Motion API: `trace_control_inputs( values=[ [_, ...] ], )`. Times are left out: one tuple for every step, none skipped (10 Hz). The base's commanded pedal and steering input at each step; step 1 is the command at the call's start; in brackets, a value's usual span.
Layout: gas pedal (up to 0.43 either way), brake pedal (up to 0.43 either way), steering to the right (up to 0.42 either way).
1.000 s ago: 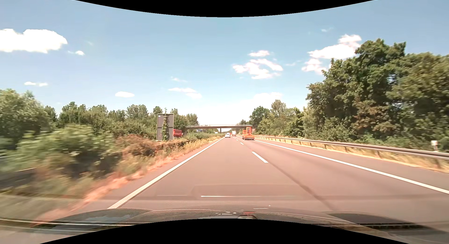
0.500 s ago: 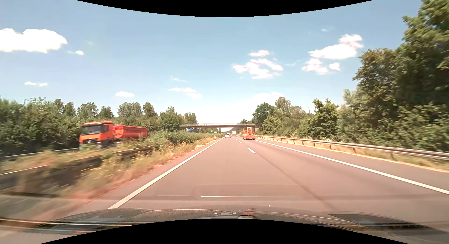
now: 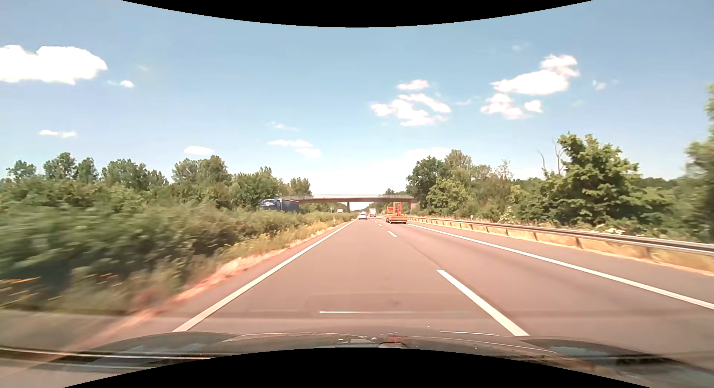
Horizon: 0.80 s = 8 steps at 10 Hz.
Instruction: Follow the waypoints while adhering to traffic rules and regulations
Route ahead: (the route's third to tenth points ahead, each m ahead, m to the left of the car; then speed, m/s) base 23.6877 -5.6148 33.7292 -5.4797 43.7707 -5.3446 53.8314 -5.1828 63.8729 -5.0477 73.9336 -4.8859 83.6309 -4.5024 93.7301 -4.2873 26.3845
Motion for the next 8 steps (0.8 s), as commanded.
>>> trace_control_inputs(
  values=[
    [0.0, 0.0, -0.002],
    [0.0, 0.0, -0.001],
    [0.0, 0.0, -0.001],
    [0.0, 0.0, 0.0],
    [0.0, 0.0, 0.0],
    [0.087, 0.0, -0.001],
    [0.157, 0.0, -0.001],
    [0.22, 0.0, -0.002]
  ],
)
